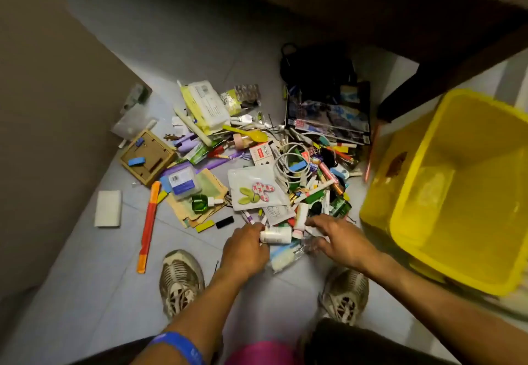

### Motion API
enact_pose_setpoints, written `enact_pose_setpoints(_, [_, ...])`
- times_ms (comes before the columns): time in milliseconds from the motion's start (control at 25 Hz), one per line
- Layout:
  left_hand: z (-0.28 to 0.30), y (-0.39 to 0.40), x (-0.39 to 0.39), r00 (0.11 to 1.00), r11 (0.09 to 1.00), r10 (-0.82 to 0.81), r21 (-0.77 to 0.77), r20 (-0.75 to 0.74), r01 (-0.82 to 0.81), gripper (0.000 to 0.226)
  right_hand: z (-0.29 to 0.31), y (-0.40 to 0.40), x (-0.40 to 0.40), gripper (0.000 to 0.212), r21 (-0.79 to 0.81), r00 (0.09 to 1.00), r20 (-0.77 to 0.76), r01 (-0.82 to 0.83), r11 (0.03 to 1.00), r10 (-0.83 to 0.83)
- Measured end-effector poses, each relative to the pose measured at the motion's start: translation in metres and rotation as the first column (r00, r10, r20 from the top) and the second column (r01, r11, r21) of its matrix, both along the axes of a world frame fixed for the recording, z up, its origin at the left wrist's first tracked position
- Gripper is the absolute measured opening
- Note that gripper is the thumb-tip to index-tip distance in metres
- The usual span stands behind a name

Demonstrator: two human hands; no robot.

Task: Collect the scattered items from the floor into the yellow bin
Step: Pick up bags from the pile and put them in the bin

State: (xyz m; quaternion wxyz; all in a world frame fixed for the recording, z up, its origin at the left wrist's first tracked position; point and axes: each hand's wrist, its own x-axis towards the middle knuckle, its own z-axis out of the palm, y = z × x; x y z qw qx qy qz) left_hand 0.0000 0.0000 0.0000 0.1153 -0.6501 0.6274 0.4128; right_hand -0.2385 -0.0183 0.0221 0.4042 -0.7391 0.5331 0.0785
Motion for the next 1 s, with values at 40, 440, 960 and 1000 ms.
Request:
enact_pose_setpoints(40, [-0.016, 0.004, -0.007, 0.992, 0.99, -0.128, -0.049, 0.015, 0.129, 0.045, -0.02, 0.005, -0.004, 0.047, -0.037, 0.998, -0.022, -0.055, 0.998, 0.054])
enact_pose_setpoints(440, [-0.107, 0.03, -0.044, 0.998, 0.975, -0.059, -0.215, -0.018, 0.053, 0.048, -0.111, 0.025, 0.004, 0.04, -0.492, 0.962, -0.2, -0.263, 0.83, 0.186])
enact_pose_setpoints(960, [0.082, -0.043, -0.243, 0.425, 0.925, 0.315, 0.174, -0.849, -0.337, 0.052, 0.064, 0.061, -0.12, 0.036, -0.486, 0.4, 0.605, 0.87, 0.078, -0.688])
enact_pose_setpoints(1000, [0.08, -0.043, -0.245, 0.456, 0.927, 0.317, 0.17, -0.832, -0.334, 0.053, 0.063, 0.061, -0.122, 0.038, -0.496, 0.421, 0.567, 0.861, 0.115, -0.707])
